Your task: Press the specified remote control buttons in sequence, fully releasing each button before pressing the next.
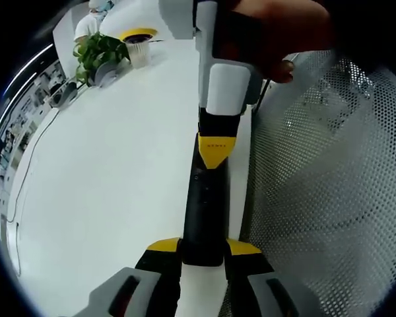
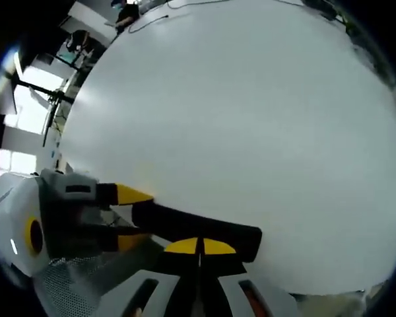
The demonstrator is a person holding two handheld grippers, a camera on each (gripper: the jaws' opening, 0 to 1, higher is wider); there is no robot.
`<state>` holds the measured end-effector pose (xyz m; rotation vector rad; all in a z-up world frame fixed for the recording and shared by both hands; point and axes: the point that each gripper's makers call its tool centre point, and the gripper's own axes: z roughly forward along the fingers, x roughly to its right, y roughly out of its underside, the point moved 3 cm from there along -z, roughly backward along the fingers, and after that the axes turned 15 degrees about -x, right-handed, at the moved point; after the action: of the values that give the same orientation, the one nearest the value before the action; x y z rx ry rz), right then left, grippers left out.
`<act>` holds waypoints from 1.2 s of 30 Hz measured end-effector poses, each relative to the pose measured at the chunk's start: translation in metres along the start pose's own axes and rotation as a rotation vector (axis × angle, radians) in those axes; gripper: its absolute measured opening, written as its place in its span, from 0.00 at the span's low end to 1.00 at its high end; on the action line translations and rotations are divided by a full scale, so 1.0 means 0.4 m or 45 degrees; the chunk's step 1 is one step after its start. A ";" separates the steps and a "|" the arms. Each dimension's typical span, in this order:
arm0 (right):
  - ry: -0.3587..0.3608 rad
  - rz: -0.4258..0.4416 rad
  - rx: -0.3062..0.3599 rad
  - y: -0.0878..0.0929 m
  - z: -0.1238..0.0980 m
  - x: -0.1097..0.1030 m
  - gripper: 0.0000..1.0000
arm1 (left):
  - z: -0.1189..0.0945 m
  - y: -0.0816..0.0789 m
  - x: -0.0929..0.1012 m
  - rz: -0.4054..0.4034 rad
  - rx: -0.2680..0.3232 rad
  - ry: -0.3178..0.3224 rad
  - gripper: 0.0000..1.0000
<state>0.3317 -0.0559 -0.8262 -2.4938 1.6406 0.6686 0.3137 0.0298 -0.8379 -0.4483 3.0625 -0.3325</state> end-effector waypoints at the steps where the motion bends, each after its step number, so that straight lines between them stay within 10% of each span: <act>1: -0.015 0.013 0.002 0.001 -0.004 0.001 0.00 | 0.000 0.000 0.000 -0.001 0.000 0.000 0.25; 36: 0.065 -0.004 -0.122 0.028 0.013 0.024 0.00 | 0.002 -0.002 0.000 0.007 0.009 0.007 0.26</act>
<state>0.3232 -0.0674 -0.8326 -2.5997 1.6594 0.7051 0.3139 0.0287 -0.8384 -0.4397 3.0658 -0.3452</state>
